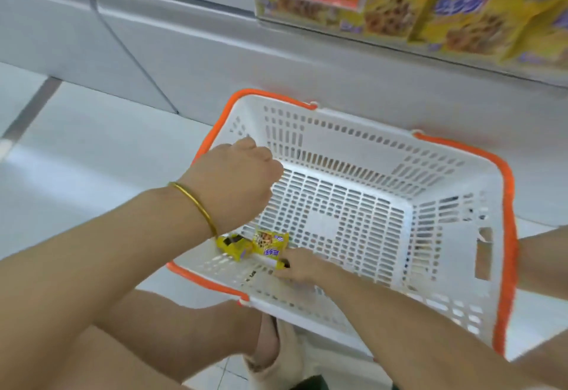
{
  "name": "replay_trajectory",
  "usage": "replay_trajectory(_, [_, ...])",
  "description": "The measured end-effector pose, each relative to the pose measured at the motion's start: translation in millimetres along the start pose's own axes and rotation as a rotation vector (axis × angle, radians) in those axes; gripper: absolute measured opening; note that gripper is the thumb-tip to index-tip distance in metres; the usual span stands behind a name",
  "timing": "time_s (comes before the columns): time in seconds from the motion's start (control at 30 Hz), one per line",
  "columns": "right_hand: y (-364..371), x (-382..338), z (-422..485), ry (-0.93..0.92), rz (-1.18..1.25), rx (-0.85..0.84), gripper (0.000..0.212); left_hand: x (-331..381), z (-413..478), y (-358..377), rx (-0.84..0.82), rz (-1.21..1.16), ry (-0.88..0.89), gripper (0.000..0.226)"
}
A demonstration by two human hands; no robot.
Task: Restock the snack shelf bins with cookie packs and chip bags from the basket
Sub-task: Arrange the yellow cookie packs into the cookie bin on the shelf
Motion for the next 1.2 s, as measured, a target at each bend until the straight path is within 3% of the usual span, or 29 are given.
replay_trajectory(0.1, [-13.7, 12.0, -3.7, 0.082, 0.187, 0.124, 0.034, 3.5, 4.2, 0.4, -0.006, 0.009, 0.013, 0.030])
replay_trajectory(0.23, [-60.7, 28.4, -41.9, 0.309, 0.948, 0.057, 0.051, 6.4, 13.9, -9.3, 0.027, -0.017, -0.018, 0.032])
replay_trajectory(0.33, [-113.1, 23.1, -85.6, 0.196, 1.294, 0.070, 0.023, 15.7, 20.5, -16.1, -0.019, -0.107, -0.056, 0.032])
replay_trajectory(0.57, [-199.8, 0.3, -181.2, -0.138, 1.388, 0.321, 0.025, 55.5, 50.3, -46.9, -0.007, -0.487, -0.138, 0.050])
replay_trajectory(0.7, [-229.4, 4.0, -230.5, -0.242, 1.436, 0.504, 0.032, 73.9, 67.2, -80.0, 0.168, -0.683, -0.178, 0.034])
replay_trajectory(0.8, [-254.5, 17.6, -265.6, -0.284, 1.539, 0.803, 0.034, 78.2, 79.4, -111.5, 0.340, -0.964, -0.246, 0.022])
replay_trajectory(0.9, [-298.2, 16.6, -317.6, -0.321, 1.253, 1.269, 0.027, 86.6, 91.5, -156.5, 0.522, -1.050, -0.214, 0.022])
replay_trajectory(1.03, [-367.4, -15.4, -401.4, -0.271, 0.458, 1.843, 0.027, 81.9, 99.2, -229.0, 0.850, -0.753, -0.173, 0.033])
replay_trajectory(1.13, [-413.7, -40.3, -412.6, 0.099, -0.146, 1.853, 0.031, 76.1, 108.9, -263.6, 0.946, -0.485, -0.146, 0.033])
replay_trajectory(1.2, [-436.9, -50.4, -402.0, 0.247, -0.302, 1.752, 0.029, 74.6, 120.1, -269.7, 0.915, -0.359, -0.150, 0.035])
Point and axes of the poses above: each hand's wrist, its own z-axis towards the middle knuckle, its own y-axis out of the palm, x = y × z, the point moved 6 cm from there along z, towards the middle knuckle, and after that the axes turned 12 degrees about x, right-handed, at the moved point
